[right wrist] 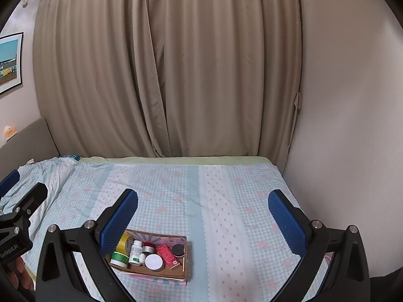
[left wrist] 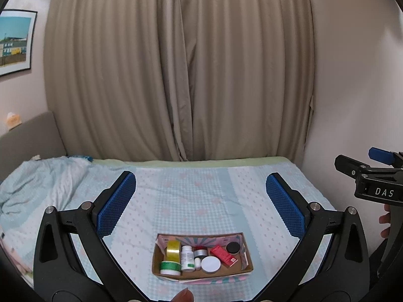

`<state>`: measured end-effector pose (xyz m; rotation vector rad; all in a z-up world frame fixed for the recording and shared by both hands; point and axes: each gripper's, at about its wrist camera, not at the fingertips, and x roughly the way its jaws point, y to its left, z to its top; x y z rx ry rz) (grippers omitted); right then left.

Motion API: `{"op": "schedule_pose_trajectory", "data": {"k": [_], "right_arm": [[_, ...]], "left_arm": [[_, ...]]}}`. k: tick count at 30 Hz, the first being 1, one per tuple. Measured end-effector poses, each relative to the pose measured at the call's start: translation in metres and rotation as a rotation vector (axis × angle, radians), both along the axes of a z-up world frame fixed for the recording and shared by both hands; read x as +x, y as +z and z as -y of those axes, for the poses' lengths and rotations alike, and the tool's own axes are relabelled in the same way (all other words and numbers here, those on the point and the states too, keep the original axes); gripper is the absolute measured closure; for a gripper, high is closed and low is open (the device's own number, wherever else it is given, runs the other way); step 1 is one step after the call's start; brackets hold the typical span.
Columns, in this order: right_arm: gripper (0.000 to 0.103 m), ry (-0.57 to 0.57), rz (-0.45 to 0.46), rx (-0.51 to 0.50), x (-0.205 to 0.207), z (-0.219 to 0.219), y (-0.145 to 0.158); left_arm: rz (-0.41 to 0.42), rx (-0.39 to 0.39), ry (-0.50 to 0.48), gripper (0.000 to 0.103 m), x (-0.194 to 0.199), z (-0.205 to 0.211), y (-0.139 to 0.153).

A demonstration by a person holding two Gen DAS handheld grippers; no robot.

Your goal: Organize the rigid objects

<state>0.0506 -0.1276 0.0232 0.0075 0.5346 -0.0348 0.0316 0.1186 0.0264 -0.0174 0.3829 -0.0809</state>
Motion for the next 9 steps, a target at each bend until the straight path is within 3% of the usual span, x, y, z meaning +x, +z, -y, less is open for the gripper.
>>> {"op": "schedule_pose_trajectory", "data": {"k": [9], "right_arm": [[0.0,0.001,0.001,-0.001,0.0005,0.002,-0.0005]], "left_arm": [[0.019,-0.012,0.002,0.0,-0.0009,-0.0007,0.0025]]}}
